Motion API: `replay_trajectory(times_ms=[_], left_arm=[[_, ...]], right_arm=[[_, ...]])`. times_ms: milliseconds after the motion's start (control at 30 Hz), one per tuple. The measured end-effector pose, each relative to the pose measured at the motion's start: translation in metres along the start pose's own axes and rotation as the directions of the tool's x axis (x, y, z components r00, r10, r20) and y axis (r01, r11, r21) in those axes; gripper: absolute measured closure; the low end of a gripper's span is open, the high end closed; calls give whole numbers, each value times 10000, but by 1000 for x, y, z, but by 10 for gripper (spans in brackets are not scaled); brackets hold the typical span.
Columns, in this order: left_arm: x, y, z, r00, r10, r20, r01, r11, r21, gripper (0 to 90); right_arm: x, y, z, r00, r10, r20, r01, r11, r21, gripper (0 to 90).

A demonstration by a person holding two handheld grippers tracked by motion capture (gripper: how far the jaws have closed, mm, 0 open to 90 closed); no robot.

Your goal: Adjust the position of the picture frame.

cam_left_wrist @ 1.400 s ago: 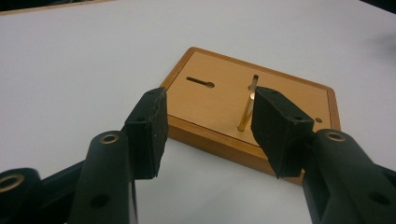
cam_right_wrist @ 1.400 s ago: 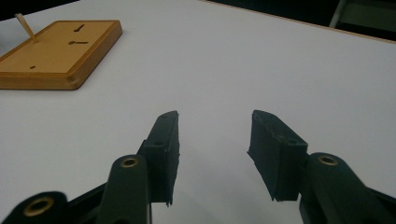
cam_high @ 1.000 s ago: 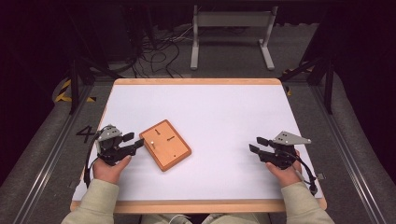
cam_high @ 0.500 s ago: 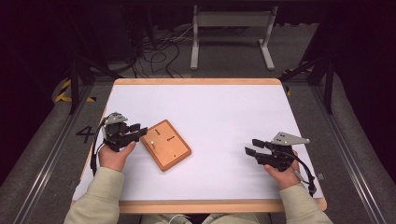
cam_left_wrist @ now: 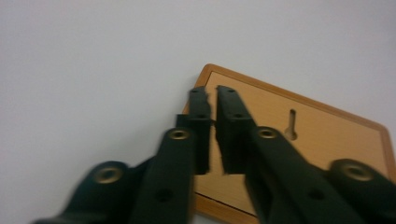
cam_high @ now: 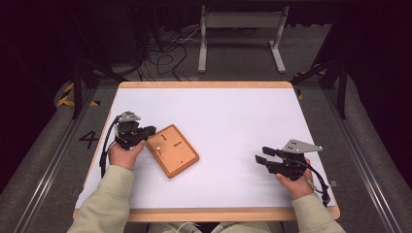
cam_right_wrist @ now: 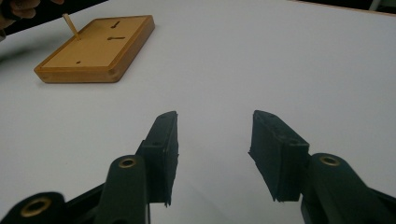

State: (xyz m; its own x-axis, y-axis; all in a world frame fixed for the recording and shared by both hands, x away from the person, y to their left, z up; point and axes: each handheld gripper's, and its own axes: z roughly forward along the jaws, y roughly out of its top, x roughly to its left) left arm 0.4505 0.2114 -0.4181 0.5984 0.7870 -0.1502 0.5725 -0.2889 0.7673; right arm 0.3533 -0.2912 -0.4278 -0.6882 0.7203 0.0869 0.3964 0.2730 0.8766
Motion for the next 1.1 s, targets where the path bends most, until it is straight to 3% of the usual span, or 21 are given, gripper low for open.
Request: replay_trajectory(times_ms=[100, 333, 533, 667, 833, 1000, 1100], left_arm=[[5, 0, 6, 9999, -106, 39, 105, 9997, 212, 900], [25, -6, 18, 9970, -760, -139, 764, 9967, 274, 899], [35, -14, 31, 9924, -1215, -212, 1228, 9892, 802, 899], [37, -16, 32, 9923, -1219, -227, 1235, 9883, 895, 899], [36, -18, 33, 9926, -1089, -543, 1143, 9874, 1096, 900], [37, -20, 32, 9906, -1356, -158, 1365, 9840, 1148, 900], [36, -20, 30, 9917, -1286, 19, 1273, 9837, 1273, 900]], right_arm=[[0, -2, -3, 10000, 41, 45, -41, 10000, 1, 524], [1, -6, -8, 9998, 77, 157, -78, 10000, 41, 524], [1, -8, -14, 9994, 165, 291, -166, 9999, 21, 521], [1, -9, -16, 9994, 308, 167, -307, 9995, -30, 521], [1, -8, -15, 9997, 250, 30, -250, 9997, -8, 520], [0, -9, -15, 9993, 378, 65, -378, 9993, 69, 520], [0, -9, -15, 9993, 375, 48, -375, 9993, 60, 519]])
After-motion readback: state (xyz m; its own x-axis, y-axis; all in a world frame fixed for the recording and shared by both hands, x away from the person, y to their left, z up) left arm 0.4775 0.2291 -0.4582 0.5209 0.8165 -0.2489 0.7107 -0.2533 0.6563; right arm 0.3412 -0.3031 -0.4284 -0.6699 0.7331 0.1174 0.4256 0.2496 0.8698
